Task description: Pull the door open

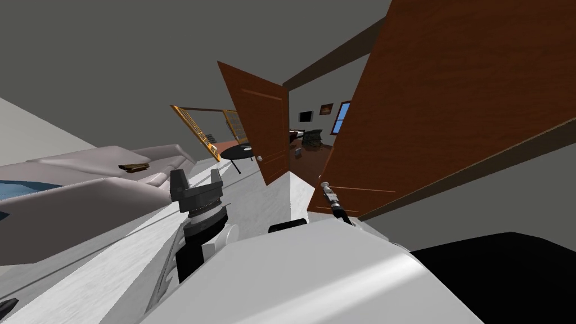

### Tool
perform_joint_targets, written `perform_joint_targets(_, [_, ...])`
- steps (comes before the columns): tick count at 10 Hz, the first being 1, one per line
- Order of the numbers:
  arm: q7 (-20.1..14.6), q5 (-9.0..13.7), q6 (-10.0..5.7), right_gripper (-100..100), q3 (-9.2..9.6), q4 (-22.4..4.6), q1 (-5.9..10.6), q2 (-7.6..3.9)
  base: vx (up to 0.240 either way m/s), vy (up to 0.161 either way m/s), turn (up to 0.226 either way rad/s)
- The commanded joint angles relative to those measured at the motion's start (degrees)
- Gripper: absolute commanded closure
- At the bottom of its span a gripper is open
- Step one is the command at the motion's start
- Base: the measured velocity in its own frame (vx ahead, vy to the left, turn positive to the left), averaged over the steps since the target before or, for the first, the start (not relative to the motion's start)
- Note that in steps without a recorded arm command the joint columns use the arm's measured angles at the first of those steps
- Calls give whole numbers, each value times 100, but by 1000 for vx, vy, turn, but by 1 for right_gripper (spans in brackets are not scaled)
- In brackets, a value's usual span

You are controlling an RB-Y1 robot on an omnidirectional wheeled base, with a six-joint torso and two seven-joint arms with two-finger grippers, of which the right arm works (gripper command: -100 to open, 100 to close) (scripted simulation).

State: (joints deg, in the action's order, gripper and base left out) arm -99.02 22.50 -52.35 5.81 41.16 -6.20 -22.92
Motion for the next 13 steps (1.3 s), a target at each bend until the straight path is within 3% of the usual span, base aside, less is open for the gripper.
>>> perform_joint_targets(1, [-119, -78, -68, 100, 119, 67, -85, -79, -228, -28, 51])
perform_joint_targets(3, [-124, -95, -67, 100, 145, 61, -67, -78, -167, -12, 30])
perform_joint_targets(11, [-567, -474, -497, 100, 681, 241, -377, -379, -178, -47, 41])
perform_joint_targets(12, [-538, -463, -488, 100, 668, 194, -334, -344, -92, -2, 3])
perform_joint_targets(13, [-609, -511, -653, 100, 732, 147, -434, -392, -52, -8, 39])
